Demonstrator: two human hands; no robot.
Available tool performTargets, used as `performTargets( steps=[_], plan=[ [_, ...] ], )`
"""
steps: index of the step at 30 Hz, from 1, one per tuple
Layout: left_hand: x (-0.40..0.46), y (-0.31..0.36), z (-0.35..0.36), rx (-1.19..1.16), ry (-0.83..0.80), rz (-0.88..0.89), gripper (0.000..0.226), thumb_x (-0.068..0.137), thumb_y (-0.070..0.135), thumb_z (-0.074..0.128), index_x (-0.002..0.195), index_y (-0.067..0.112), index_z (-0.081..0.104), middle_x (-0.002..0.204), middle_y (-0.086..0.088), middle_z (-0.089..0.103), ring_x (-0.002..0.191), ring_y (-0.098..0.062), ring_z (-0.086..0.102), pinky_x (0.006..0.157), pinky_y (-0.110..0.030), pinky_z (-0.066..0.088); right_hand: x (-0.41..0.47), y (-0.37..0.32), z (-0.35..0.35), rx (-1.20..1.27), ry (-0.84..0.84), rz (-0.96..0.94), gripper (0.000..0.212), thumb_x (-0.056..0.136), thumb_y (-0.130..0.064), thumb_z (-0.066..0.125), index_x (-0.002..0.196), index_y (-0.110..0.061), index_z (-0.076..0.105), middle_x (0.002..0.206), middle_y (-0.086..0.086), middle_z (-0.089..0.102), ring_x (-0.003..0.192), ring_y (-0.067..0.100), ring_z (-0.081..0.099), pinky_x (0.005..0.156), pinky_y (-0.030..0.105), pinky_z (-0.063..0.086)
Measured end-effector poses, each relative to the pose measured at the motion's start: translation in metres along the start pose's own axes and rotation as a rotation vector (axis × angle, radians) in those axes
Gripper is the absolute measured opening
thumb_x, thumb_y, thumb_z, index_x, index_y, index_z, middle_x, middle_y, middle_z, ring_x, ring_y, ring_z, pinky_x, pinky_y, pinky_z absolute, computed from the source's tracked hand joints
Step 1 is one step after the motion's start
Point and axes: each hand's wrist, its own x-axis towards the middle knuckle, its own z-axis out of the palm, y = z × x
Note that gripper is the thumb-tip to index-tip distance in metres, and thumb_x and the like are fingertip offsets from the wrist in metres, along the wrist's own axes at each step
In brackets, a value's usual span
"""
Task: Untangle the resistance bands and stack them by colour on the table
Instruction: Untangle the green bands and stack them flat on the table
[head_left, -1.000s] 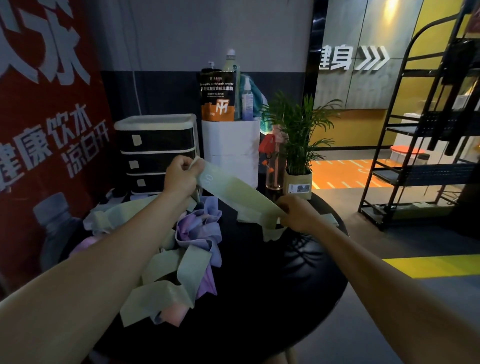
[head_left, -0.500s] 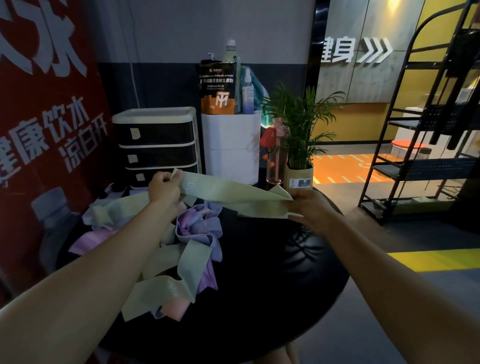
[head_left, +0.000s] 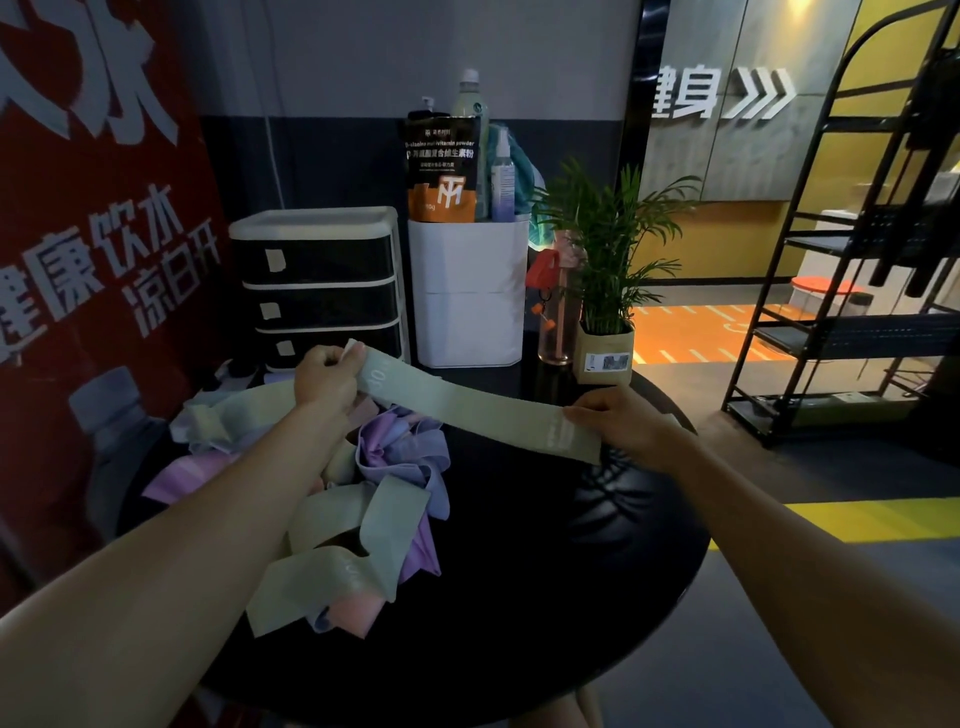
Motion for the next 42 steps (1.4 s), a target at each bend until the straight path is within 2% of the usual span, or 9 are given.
performTargets(
  steps=[5,9,13,18,23,28,34,38,42],
  plan=[
    [-0.003,0.000,0.001,0.008,-0.051,-0.001,0.027,0.091,0.022,0.059,0.070,0.018,0.044,0.075,-0.001,0.051,0.068,-0.013,0.049,0.064,-0.029,0.047,0.001,0.007,-0.004,-0.025,0.048,-0.003,0.009,0.082,-0.002,0.066,0.080,-0.010,0.064,0.088,0.006,0.059,0.084,0.018,0.054,0.073,0.028,0.043],
    [-0.010,0.000,0.006,0.098,-0.133,0.027,0.024,0.090,0.026,0.061,0.071,0.019,0.047,0.079,-0.004,0.054,0.076,-0.019,0.054,0.070,-0.035,0.051,-0.001,0.013,-0.009,-0.122,-0.005,0.048,0.020,0.079,-0.005,0.071,0.099,-0.003,0.067,0.095,0.008,0.061,0.086,0.017,0.056,0.075,0.025,0.045],
    [-0.022,0.000,0.023,0.178,-0.279,0.115,0.022,0.089,0.019,0.062,0.072,0.017,0.049,0.075,-0.004,0.054,0.074,-0.021,0.054,0.062,-0.032,0.051,-0.007,0.014,-0.008,-0.297,-0.112,0.056,0.014,0.080,-0.011,0.071,0.093,-0.004,0.071,0.084,0.004,0.063,0.071,0.009,0.053,0.059,0.015,0.040],
    [-0.028,-0.002,0.041,0.252,-0.330,0.183,0.024,0.087,0.022,0.065,0.070,0.019,0.048,0.081,-0.012,0.055,0.078,-0.021,0.050,0.073,-0.042,0.046,-0.004,0.022,-0.017,-0.481,-0.119,0.142,0.014,0.080,-0.023,0.072,0.076,-0.011,0.066,0.067,-0.004,0.054,0.061,0.005,0.046,0.051,0.018,0.032],
    [-0.026,-0.010,0.060,0.307,-0.305,0.225,0.025,0.087,0.019,0.063,0.069,0.020,0.046,0.072,-0.002,0.050,0.073,-0.019,0.048,0.067,-0.031,0.040,0.000,0.040,-0.032,-0.313,0.033,0.179,0.016,0.086,-0.019,0.065,0.074,-0.010,0.059,0.070,-0.002,0.051,0.063,0.008,0.046,0.054,0.020,0.036],
    [-0.023,-0.016,0.081,0.287,-0.342,0.237,0.021,0.085,0.020,0.067,0.070,0.021,0.052,0.085,-0.012,0.055,0.076,-0.021,0.052,0.069,-0.031,0.043,0.004,0.053,-0.042,-0.345,-0.049,0.181,0.015,0.086,-0.019,0.065,0.073,-0.012,0.060,0.073,-0.002,0.052,0.067,0.010,0.049,0.061,0.020,0.040],
    [-0.023,-0.016,0.111,0.264,-0.412,0.218,0.022,0.086,0.018,0.066,0.069,0.019,0.052,0.068,-0.003,0.050,0.067,-0.018,0.048,0.068,-0.032,0.040,0.015,0.060,-0.049,-0.280,-0.107,0.239,0.010,0.088,-0.020,0.062,0.082,-0.013,0.061,0.080,-0.002,0.055,0.070,0.008,0.053,0.058,0.016,0.041],
    [-0.023,-0.016,0.126,0.208,-0.551,0.166,0.016,0.081,0.013,0.070,0.071,0.018,0.059,0.071,-0.002,0.058,0.070,-0.017,0.053,0.067,-0.027,0.042,0.025,0.051,-0.048,-0.441,-0.076,0.106,0.022,0.087,-0.020,0.064,0.099,-0.002,0.069,0.101,0.010,0.067,0.090,0.019,0.060,0.079,0.027,0.047],
    [-0.031,-0.006,0.146,0.146,-0.651,0.175,0.016,0.079,0.006,0.071,0.072,0.016,0.061,0.069,0.004,0.061,0.061,-0.002,0.057,0.066,-0.017,0.045,0.043,0.013,-0.040,-0.213,0.087,-0.129,0.017,0.083,-0.012,0.068,0.098,-0.004,0.067,0.095,0.013,0.067,0.085,0.019,0.056,0.080,0.033,0.045]
  ],
)
